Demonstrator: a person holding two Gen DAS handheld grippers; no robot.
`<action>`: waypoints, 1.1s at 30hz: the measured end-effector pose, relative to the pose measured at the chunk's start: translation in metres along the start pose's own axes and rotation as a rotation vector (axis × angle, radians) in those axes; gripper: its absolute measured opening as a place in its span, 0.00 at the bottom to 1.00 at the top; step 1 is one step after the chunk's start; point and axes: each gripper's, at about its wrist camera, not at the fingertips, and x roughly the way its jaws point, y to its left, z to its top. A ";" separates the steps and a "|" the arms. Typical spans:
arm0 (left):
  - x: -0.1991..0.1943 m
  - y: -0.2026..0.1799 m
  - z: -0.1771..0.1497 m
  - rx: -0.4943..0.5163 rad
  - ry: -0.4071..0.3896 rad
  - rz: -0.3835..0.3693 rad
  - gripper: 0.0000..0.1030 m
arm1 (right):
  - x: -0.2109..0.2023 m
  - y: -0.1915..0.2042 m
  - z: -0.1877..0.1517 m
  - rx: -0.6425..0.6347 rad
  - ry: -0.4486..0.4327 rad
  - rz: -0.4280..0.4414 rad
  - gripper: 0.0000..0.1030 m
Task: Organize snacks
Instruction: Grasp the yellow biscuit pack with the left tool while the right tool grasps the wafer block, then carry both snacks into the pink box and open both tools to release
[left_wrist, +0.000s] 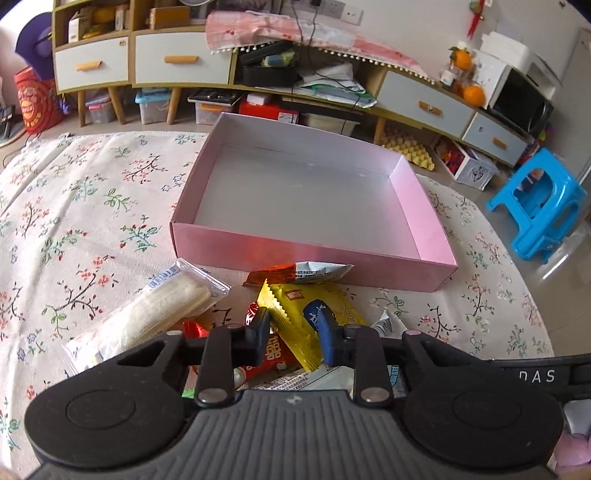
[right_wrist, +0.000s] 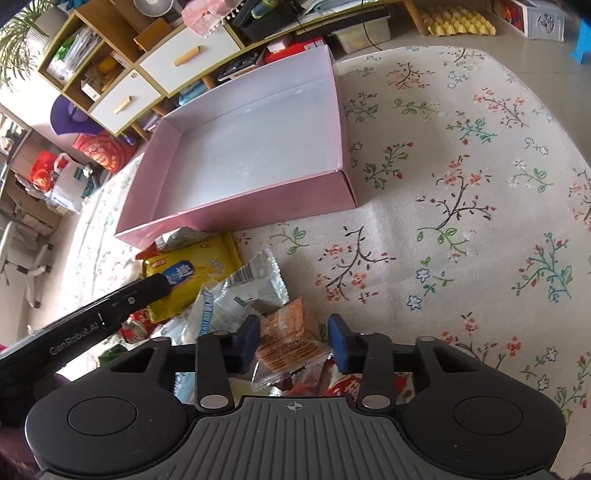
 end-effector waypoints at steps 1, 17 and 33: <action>0.000 0.000 0.000 -0.006 -0.001 0.000 0.20 | -0.001 0.000 0.000 0.002 -0.002 0.001 0.34; -0.017 0.002 0.007 -0.037 -0.058 -0.040 0.04 | -0.024 -0.009 0.008 0.058 -0.063 0.037 0.10; 0.001 0.004 -0.001 -0.017 0.040 -0.052 0.36 | -0.011 -0.008 0.005 -0.001 0.003 -0.026 0.48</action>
